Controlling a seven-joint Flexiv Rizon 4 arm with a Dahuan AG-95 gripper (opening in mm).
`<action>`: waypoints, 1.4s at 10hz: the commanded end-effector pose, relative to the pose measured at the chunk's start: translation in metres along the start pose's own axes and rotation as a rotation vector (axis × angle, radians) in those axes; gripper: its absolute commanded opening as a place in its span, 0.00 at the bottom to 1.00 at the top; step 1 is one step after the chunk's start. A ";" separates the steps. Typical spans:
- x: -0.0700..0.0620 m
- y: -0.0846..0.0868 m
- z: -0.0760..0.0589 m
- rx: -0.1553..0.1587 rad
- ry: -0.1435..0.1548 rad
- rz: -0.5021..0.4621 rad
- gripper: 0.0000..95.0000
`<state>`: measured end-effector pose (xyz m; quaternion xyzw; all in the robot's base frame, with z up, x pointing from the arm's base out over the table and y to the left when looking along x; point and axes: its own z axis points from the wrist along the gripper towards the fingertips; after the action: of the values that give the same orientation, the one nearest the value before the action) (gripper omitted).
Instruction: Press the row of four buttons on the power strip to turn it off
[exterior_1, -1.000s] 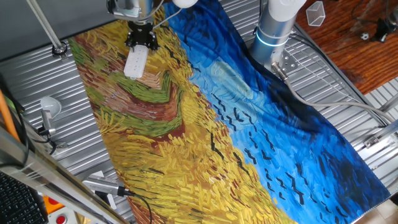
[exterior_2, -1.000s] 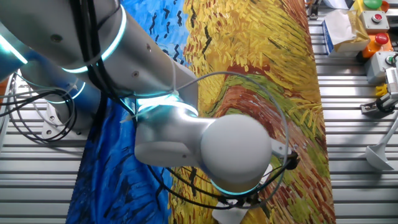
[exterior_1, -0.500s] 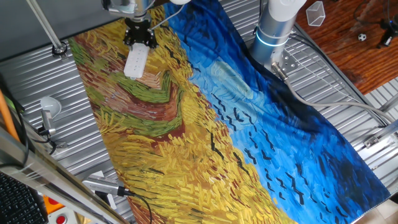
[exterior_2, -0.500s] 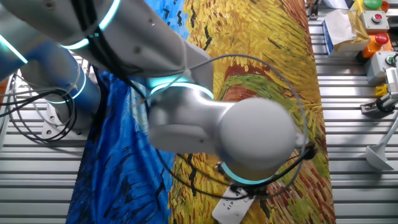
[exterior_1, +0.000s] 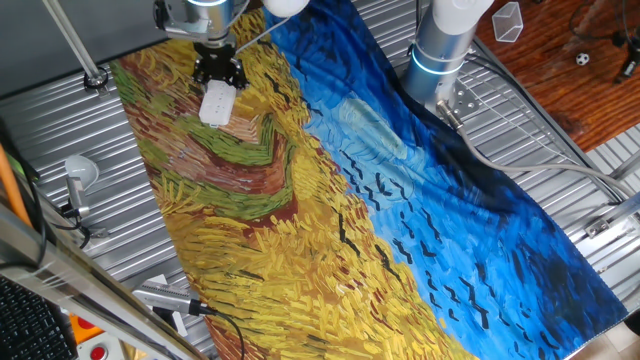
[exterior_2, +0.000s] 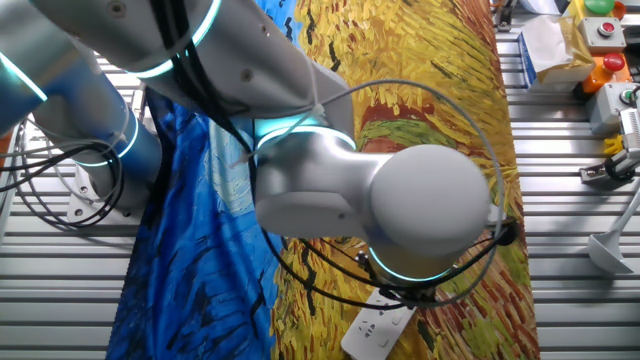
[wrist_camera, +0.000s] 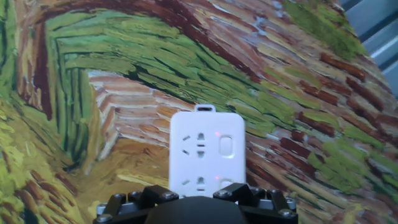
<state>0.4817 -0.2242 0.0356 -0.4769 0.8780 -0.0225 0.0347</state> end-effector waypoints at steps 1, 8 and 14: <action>0.000 0.000 0.006 0.003 -0.005 0.002 0.80; 0.002 0.007 0.014 0.010 -0.005 -0.005 0.80; 0.002 0.010 0.021 0.019 -0.019 -0.007 0.80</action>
<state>0.4738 -0.2203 0.0195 -0.4803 0.8754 -0.0258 0.0486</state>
